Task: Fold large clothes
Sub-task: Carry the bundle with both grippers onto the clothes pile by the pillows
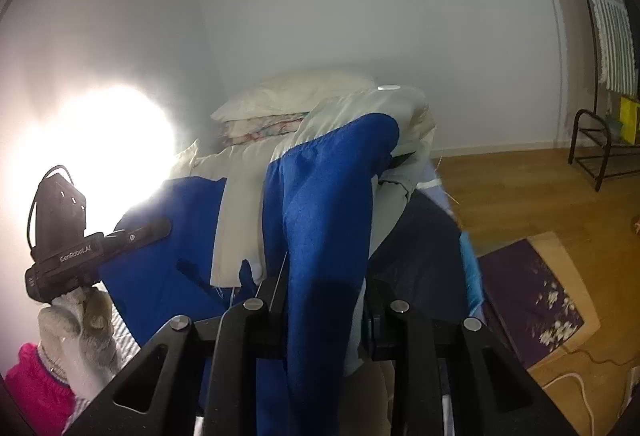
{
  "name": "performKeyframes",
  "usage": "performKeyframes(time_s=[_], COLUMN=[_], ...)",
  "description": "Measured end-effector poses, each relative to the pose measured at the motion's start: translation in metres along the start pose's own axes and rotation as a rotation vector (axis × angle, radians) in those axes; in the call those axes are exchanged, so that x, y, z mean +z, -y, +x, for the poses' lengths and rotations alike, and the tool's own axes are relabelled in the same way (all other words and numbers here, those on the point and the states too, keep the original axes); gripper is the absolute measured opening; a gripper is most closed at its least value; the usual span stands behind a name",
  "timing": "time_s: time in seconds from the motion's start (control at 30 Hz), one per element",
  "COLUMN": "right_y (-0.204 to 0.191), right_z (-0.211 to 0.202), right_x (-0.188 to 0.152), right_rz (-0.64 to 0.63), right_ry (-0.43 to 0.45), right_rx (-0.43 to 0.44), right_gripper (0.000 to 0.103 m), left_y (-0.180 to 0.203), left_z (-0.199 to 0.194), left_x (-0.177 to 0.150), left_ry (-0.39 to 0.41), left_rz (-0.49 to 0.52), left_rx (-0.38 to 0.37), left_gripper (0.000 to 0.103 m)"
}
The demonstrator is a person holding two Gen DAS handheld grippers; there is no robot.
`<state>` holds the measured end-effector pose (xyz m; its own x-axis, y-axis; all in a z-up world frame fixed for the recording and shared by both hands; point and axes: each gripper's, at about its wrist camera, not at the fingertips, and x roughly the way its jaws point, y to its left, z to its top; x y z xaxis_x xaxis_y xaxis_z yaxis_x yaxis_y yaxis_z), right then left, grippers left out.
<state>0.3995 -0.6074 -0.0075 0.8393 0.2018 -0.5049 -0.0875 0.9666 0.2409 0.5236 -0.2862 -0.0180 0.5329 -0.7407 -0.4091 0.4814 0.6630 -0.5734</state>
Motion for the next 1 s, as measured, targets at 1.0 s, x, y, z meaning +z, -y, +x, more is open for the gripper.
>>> performKeyframes(time_s=[1.0], right_y=[0.053], right_z=[0.162], right_x=[-0.034], right_rz=[-0.09], right_ry=[-0.203], right_rx=[-0.474], right_gripper=[0.044], left_y=[-0.043], left_z=[0.153], left_x=[-0.02], left_ry=[-0.104], left_rz=[0.157], left_rx=[0.578], left_gripper=[0.059])
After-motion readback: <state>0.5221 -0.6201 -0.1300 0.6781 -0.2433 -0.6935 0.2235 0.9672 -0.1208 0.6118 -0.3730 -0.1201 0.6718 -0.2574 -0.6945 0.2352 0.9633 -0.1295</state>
